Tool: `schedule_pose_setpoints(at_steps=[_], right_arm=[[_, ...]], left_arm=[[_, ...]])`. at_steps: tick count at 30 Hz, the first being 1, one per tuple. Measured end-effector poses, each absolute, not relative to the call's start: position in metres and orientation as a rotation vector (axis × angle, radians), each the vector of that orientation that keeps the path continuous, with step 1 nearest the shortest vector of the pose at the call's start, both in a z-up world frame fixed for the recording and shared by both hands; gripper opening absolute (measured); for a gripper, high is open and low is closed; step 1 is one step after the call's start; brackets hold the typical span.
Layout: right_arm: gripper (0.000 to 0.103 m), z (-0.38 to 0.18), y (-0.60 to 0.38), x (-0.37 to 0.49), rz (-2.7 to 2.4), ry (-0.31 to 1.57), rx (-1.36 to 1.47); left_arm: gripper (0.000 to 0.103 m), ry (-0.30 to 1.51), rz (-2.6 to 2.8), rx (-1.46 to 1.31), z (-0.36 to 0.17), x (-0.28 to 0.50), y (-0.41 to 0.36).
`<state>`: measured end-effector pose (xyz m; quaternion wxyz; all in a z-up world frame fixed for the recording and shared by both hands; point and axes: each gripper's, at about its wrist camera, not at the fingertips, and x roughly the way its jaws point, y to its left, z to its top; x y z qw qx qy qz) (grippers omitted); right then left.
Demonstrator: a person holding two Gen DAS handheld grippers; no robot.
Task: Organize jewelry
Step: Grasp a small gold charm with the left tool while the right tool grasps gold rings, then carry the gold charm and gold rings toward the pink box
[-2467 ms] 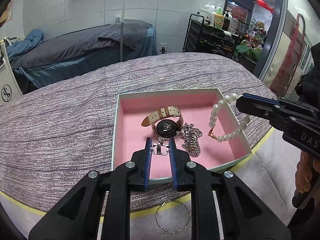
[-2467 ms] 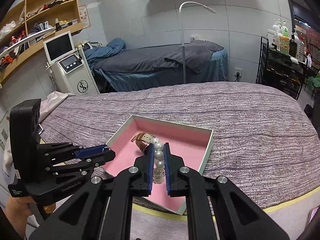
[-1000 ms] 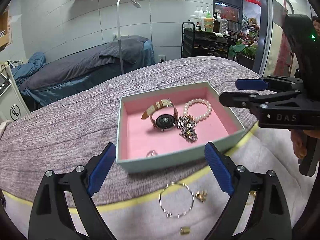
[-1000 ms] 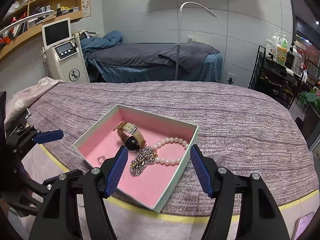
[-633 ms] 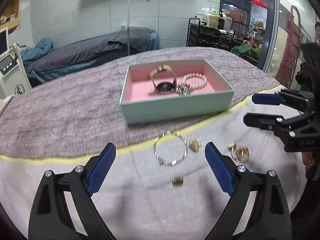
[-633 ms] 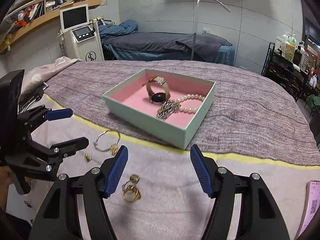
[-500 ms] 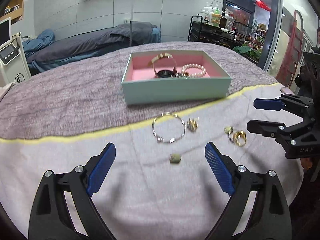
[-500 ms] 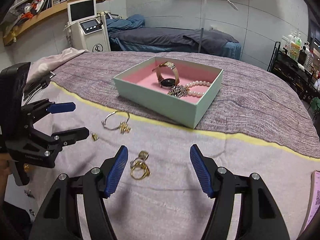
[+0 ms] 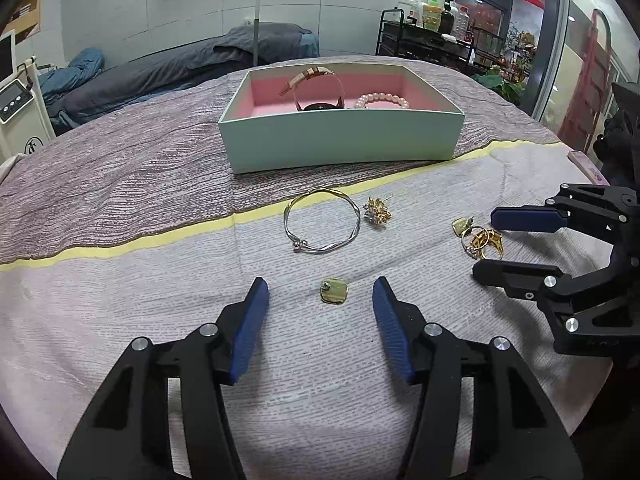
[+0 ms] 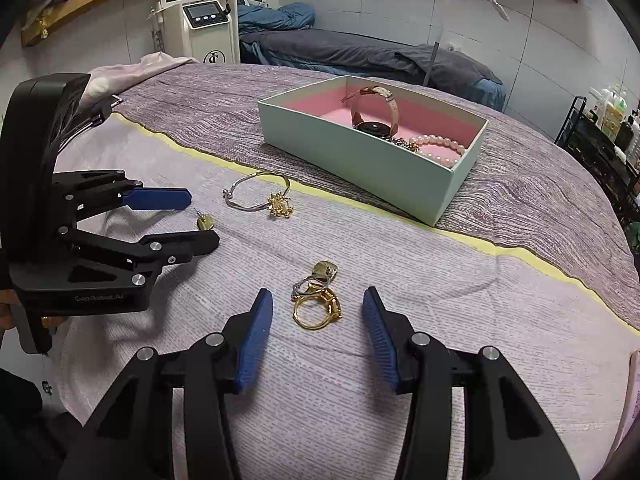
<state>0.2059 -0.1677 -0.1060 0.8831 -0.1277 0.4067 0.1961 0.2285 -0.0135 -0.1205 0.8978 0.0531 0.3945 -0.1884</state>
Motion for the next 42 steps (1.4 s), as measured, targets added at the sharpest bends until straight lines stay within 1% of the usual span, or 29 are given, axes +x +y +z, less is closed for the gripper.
schedule_pose_setpoints(at_steps=[1,3,8,10,11,12,14,18,20,29,31,32,37,39,40,41,42], right_arm=[[0.045,-0.107,-0.166,0.207,0.406,0.848,-0.268],[0.038,-0.108,-0.164,0.21,0.411,0.854,-0.262],[0.03,-0.108,-0.156,0.213,0.41,0.859,-0.285],[0.023,-0.107,-0.154,0.214,0.416,0.862,-0.291],[0.021,-0.107,-0.154,0.214,0.417,0.861,-0.298],[0.021,-0.108,-0.152,0.214,0.416,0.86,-0.306],[0.021,-0.108,-0.152,0.214,0.415,0.859,-0.308],[0.021,-0.107,-0.154,0.214,0.42,0.858,-0.306],[0.021,-0.105,-0.154,0.213,0.426,0.848,-0.302],[0.021,-0.104,-0.163,0.211,0.456,0.85,-0.266],[0.034,-0.105,-0.165,0.211,0.452,0.853,-0.254],[0.042,-0.104,-0.166,0.21,0.452,0.846,-0.255],[0.042,-0.107,-0.166,0.2,0.465,0.842,-0.309],[0.04,-0.108,-0.165,0.2,0.47,0.838,-0.317],[0.037,-0.108,-0.165,0.199,0.476,0.843,-0.315],[0.029,-0.108,-0.164,0.198,0.477,0.846,-0.321],[0.024,-0.107,-0.163,0.197,0.476,0.849,-0.328]], left_arm=[[0.053,0.818,-0.391,0.112,-0.121,0.23,-0.014],[0.047,0.816,-0.399,0.116,-0.121,0.23,-0.016],[0.038,0.813,-0.412,0.131,-0.12,0.229,-0.02],[0.033,0.816,-0.422,0.125,-0.12,0.23,-0.019],[0.032,0.816,-0.424,0.128,-0.12,0.23,-0.02],[0.031,0.815,-0.424,0.132,-0.119,0.23,-0.021],[0.024,0.816,-0.434,0.13,-0.119,0.23,-0.022],[0.021,0.816,-0.442,0.134,-0.118,0.229,-0.024],[0.014,0.817,-0.455,0.121,-0.118,0.23,-0.023],[0.014,0.82,-0.459,0.104,-0.117,0.231,-0.022],[0.014,0.818,-0.455,0.106,-0.118,0.231,-0.022],[0.014,0.817,-0.454,0.112,-0.117,0.23,-0.022],[0.014,0.817,-0.457,0.107,-0.118,0.23,-0.021],[0.014,0.817,-0.459,0.101,-0.119,0.23,-0.021],[0.014,0.817,-0.459,0.1,-0.119,0.23,-0.021],[0.014,0.817,-0.459,0.101,-0.119,0.229,-0.021],[0.014,0.817,-0.459,0.102,-0.119,0.229,-0.021]])
